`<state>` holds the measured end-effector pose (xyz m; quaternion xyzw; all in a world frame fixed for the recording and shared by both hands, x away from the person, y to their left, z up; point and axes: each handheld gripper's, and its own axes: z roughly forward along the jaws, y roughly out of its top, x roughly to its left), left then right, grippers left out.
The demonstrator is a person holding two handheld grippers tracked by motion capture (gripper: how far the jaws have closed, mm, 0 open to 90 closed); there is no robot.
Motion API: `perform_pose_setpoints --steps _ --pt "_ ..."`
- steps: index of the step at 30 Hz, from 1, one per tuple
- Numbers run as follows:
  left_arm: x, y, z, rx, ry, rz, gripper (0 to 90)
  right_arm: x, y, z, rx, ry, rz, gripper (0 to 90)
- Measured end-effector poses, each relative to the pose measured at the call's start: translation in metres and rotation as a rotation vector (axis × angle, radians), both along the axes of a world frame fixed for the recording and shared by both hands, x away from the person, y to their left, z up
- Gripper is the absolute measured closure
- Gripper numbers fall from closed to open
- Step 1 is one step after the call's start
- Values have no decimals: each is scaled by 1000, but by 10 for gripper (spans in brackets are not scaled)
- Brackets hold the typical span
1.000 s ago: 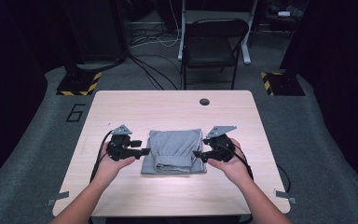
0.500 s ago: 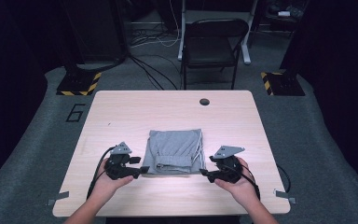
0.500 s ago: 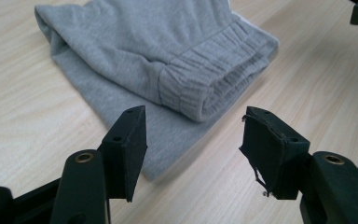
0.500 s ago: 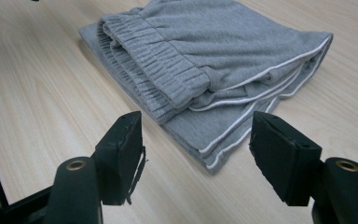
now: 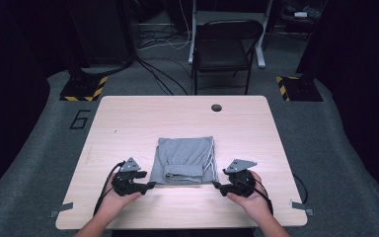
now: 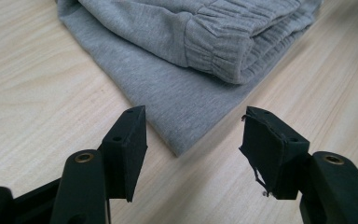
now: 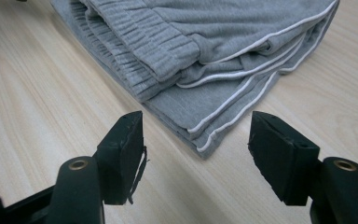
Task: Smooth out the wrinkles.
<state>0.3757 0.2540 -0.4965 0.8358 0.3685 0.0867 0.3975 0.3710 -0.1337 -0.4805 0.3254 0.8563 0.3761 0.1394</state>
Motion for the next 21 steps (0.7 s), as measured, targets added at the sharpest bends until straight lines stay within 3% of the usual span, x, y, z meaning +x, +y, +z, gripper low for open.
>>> perform_pose_setpoints --steps 5,9,11,15,21 --pt "1 3 -3 -16 1 23 401 0 5 -8 21 30 42 379" --pt "2 5 -2 -35 5 28 403 -2 13 -14 -13 13 80 399" --pt "1 3 -4 -35 5 40 406 -2 16 -15 -12 6 85 404" --pt "5 3 -5 -3 -2 11 408 -2 18 -19 -22 13 91 406" --pt "6 3 -6 -31 9 14 394 -1 20 -21 -41 12 99 404"
